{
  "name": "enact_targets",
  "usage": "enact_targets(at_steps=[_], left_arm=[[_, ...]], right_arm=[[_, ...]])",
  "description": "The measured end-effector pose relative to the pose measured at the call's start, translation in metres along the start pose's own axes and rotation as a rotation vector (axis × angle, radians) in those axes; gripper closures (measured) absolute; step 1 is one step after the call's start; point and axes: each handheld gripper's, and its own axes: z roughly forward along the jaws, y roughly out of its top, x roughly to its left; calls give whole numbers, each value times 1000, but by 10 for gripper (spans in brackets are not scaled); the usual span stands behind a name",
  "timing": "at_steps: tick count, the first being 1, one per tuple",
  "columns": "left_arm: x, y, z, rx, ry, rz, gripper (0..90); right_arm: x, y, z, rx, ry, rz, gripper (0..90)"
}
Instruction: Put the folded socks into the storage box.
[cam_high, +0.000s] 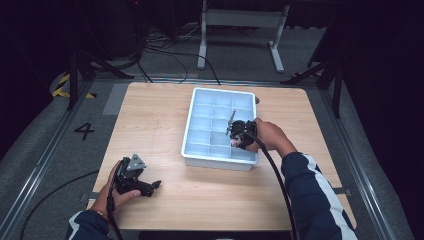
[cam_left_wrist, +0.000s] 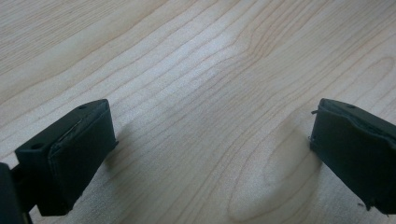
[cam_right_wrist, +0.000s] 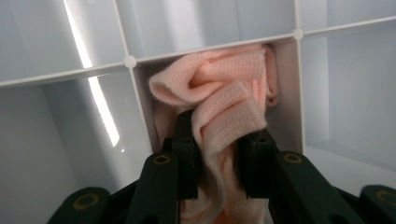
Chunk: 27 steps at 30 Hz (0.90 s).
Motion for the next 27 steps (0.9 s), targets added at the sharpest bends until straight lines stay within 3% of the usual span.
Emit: enact_targets(at_steps=[17,27], left_arm=[[0,0,0,0,0,0,3],[0,0,0,0,0,0,3]], right_arm=[[0,-1,-4,11,-43,24,614],[-2,-9,-16,-40,-50,47,566]])
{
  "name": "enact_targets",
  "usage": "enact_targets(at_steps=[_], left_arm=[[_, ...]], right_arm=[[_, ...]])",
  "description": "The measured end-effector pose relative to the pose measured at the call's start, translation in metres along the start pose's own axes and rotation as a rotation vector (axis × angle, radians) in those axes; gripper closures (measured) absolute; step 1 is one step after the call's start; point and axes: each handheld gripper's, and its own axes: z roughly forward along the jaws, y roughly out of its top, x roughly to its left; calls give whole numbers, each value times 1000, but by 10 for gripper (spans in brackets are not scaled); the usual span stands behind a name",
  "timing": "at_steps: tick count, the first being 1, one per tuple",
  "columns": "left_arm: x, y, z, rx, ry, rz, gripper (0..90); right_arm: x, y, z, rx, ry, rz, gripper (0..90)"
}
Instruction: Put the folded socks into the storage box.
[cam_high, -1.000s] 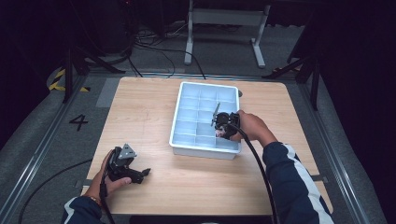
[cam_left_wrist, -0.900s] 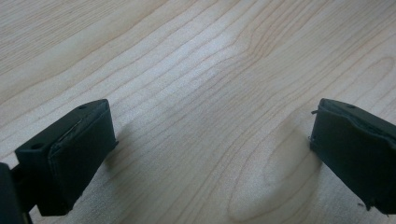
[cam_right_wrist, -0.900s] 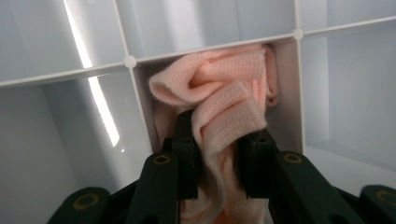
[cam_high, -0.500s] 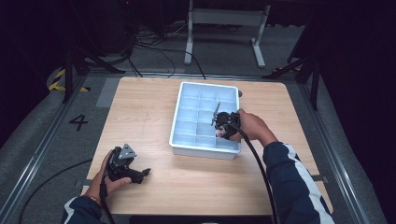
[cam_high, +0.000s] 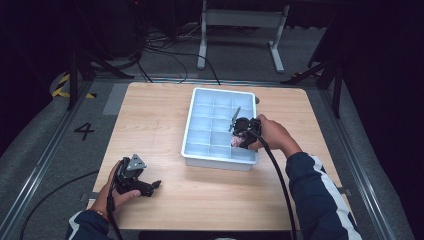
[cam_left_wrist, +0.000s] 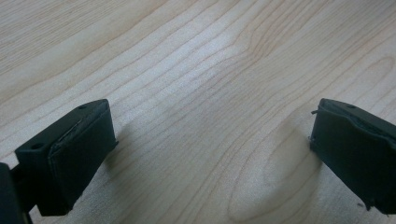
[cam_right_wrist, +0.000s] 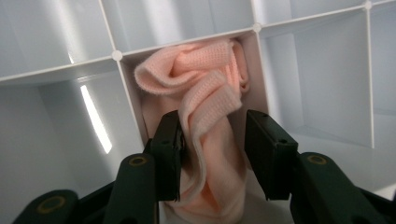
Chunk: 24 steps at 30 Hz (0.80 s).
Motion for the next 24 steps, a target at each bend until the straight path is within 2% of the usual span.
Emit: enact_targets(at_steps=[3,8,16,24], left_arm=[[0,0,0,0,0,0,3],[0,0,0,0,0,0,3],[0,0,0,-1,-1,0,3],[0,0,0,0,0,0,3]], right_arm=[[-1,-3,-4,-23,2,15,520],[-1,-9,-9,-43,8,28,531],[0,-23,-31,-199,-8,70,519],[4,-42,-52,-299,-32,131,513]])
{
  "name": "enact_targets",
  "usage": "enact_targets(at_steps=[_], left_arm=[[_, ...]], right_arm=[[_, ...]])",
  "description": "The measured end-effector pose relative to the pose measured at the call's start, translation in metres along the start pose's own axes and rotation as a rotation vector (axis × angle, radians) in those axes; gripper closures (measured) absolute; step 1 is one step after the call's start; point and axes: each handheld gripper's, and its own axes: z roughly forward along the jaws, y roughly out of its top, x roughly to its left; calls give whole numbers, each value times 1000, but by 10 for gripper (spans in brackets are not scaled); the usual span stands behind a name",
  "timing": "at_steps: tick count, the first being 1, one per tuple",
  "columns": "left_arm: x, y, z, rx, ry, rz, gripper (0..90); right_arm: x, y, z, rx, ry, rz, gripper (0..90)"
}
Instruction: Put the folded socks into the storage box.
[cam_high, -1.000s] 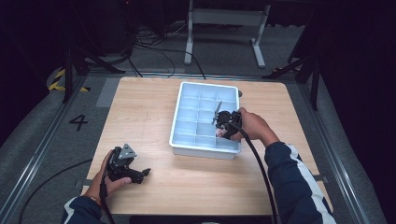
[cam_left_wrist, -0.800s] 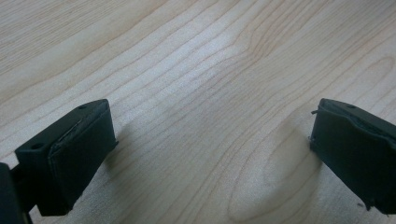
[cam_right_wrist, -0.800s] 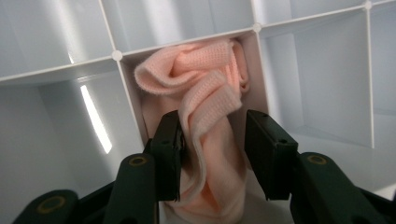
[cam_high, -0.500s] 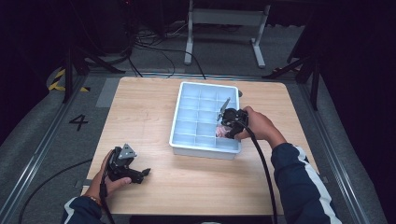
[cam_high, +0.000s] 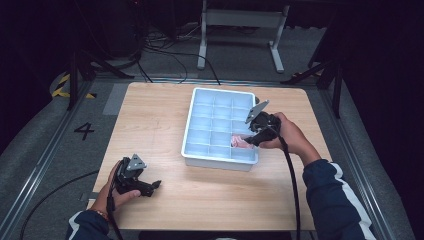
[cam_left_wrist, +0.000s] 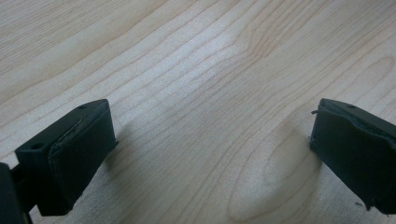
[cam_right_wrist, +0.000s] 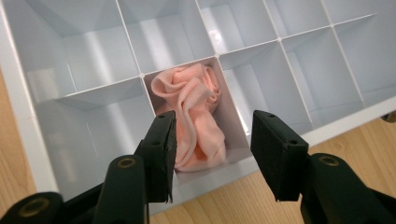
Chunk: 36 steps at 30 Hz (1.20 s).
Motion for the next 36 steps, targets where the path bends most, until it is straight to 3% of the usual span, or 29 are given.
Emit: enact_targets(at_steps=[7,20,36], left_arm=[[0,0,0,-2,0,-1,3],[0,0,0,-1,3,4,3],[0,0,0,-1,3,2,3]], right_arm=[[2,-12,-15,-45,-21,18,498],[12,-29,-29,-57,-63,0,450],[18,-55,-38,-83,-95,30,410]])
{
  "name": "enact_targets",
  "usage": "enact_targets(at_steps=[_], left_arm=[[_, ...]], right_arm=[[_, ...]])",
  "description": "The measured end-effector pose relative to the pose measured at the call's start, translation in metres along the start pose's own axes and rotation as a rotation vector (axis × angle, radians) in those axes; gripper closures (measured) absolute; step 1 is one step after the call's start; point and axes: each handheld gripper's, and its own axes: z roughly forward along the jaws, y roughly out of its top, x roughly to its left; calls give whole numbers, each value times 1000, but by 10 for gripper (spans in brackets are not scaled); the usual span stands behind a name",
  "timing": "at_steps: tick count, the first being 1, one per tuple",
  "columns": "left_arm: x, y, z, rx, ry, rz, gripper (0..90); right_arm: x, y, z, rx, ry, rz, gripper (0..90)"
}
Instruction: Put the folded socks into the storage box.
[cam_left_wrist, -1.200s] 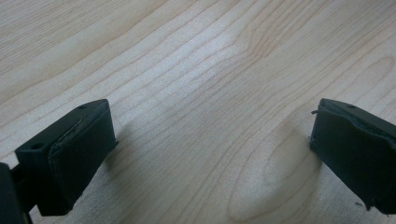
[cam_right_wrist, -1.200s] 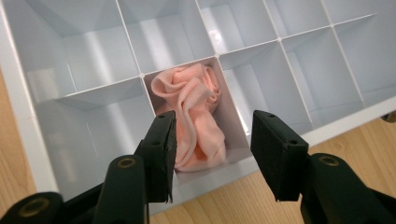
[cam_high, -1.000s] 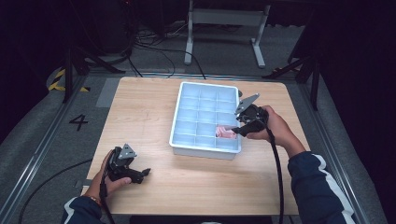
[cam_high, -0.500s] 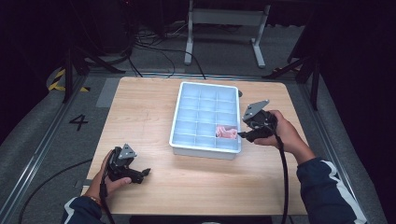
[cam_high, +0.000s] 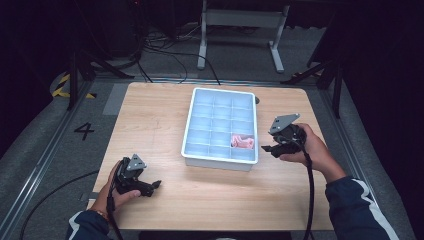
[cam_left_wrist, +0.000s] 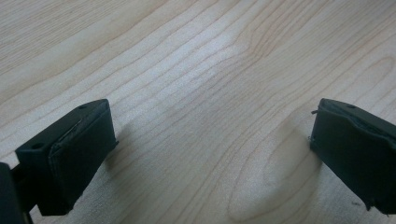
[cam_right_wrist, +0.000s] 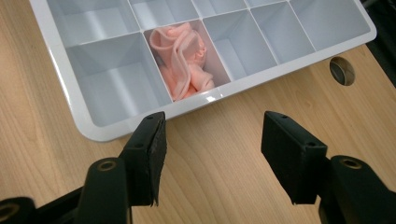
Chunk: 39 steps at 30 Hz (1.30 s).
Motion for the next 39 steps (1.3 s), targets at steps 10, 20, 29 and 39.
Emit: enact_targets(at_steps=[10,20,29,39], left_arm=[[0,0,0,0,2,1,3],[0,0,0,0,-1,0,3],[0,0,0,2,2,-1,3],[0,0,0,2,2,1,3]], right_arm=[[3,-18,-3,-10,-25,21,396],[7,-42,-6,-14,-49,53,368],[8,-66,-7,-29,-75,97,352],[11,-89,-8,-51,-91,132,334]])
